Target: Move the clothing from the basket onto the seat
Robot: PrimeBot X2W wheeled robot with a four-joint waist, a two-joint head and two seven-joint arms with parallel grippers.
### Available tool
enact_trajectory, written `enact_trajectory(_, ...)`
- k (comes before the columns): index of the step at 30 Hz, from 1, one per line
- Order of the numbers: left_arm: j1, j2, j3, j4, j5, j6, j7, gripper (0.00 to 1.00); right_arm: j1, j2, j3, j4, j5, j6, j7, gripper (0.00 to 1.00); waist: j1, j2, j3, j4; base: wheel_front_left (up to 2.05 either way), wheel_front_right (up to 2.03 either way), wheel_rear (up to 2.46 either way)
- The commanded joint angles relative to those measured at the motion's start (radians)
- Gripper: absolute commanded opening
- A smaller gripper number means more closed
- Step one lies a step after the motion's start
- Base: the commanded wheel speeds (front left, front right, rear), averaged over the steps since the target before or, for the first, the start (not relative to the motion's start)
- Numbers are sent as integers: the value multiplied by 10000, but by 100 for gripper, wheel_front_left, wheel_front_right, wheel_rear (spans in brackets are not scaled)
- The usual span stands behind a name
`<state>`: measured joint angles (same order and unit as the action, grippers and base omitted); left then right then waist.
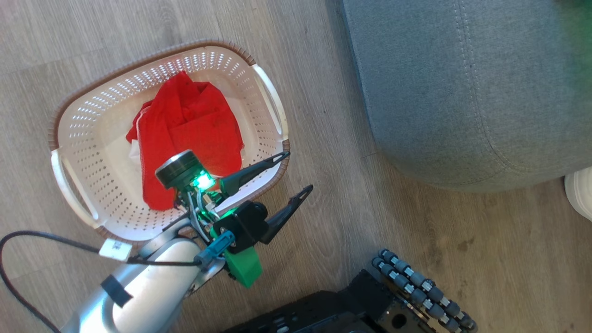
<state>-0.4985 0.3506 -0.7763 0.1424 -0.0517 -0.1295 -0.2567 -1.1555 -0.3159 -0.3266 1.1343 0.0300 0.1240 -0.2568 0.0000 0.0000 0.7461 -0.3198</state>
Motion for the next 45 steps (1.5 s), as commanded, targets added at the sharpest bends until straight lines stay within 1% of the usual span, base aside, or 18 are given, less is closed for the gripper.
enact_trajectory(1, -36, 83, 207, -327, -22, -12, -51, 100, -37, -258, 65, -116, -34, 67, -49, 0, 0, 0, -14, 0, 0, 0, 0)
enact_trajectory(4, -2, 73, 229, -291, -24, -12, -51, 100, -21, -266, -17, -37, -12, 67, -49, 0, 0, 0, -116, -48, 0, 0, 0)
enact_trajectory(5, 19, 57, 218, -262, -34, -12, -51, 100, 29, -246, -78, -68, -19, 67, -49, 13, 0, 0, -194, -63, 0, 0, 0)
enact_trajectory(6, 39, 27, 197, -236, -46, -12, -51, 100, 90, -252, -131, -139, -46, 67, -49, 66, 0, 0, -278, -66, 0, 0, 0)
enact_trajectory(7, 54, -13, 169, -221, -59, -12, -51, 100, 150, -241, -180, -204, -41, 67, -49, 100, 0, 0, -368, -58, 0, 0, 0)
enact_trajectory(10, 107, -146, 127, -178, -102, -12, -51, 100, 313, -154, -129, -487, 182, 67, -49, 100, 0, 0, -678, -29, 0, 0, 0)
enact_trajectory(18, 393, -710, 232, -6, -304, -12, -51, 100, 1097, -376, 433, -1042, 646, 67, -49, 100, 0, 0, -1805, 86, 0, 0, 0)
enact_trajectory(22, 637, -1121, 472, 108, -475, -9, -51, 100, 1723, -456, 1173, -2177, 1527, 67, -49, 100, 0, 0, -2518, 208, 0, 0, 0)
enact_trajectory(24, 743, -1340, 599, 163, -492, -9, -51, 100, 2160, -605, 1748, -2815, 2023, 67, -49, 100, 0, 0, -2910, 296, 0, 0, 0)
enact_trajectory(25, 743, -1340, 599, 163, -492, -9, -51, 100, 2160, -605, 1748, -2815, 2023, 67, -49, 100, 0, 0, -2910, 296, 0, 0, 0)
enact_trajectory(26, 795, -1438, 644, 179, -478, -9, -51, 100, 2373, -699, 2011, -3155, 2306, 67, -49, 100, 0, 0, -3083, 339, 0, 0, 0)
enact_trajectory(27, 922, -1647, 773, 199, -505, -10, -51, 100, 2807, -891, 2556, -3876, 2872, 67, -49, 100, 0, 0, -3477, 450, 0, 0, 0)
enact_trajectory(28, 922, -1647, 773, 199, -505, -10, -51, 100, 2807, -891, 2556, -3876, 2872, 67, -49, 100, 0, 0, -3477, 450, 0, 0, 0)
enact_trajectory(30, 1064, -1839, 942, 205, -517, -10, -51, 100, 3251, -1136, 3012, -4599, 3381, 67, -49, 100, 0, 0, -3880, 595, 0, 0, 0)
enact_trajectory(33, 1302, -2083, 1287, 186, -511, 3, -51, 100, 3886, -1426, 3438, -5617, 3955, 67, -49, 100, 0, 0, -4439, 855, 0, 0, 0)
enact_trajectory(36, 1587, -2273, 1835, 151, -581, 73, -51, 100, 4484, -1545, 3886, -6441, 4215, 67, -49, 100, 0, 0, -4947, 1099, 0, 0, 0)
enact_trajectory(40, 1901, -2424, 2584, 148, -595, 123, -51, 100, 5097, -1448, 4373, -7196, 4446, 67, -49, 100, 0, 0, -5510, 1485, 0, 0, 0)
enact_trajectory(45, 2334, -2688, 3565, 190, -698, 383, -51, 100, 5873, -1104, 4891, -7887, 4602, 67, -49, 100, 0, 0, -6206, 2097, 0, 0, 0)
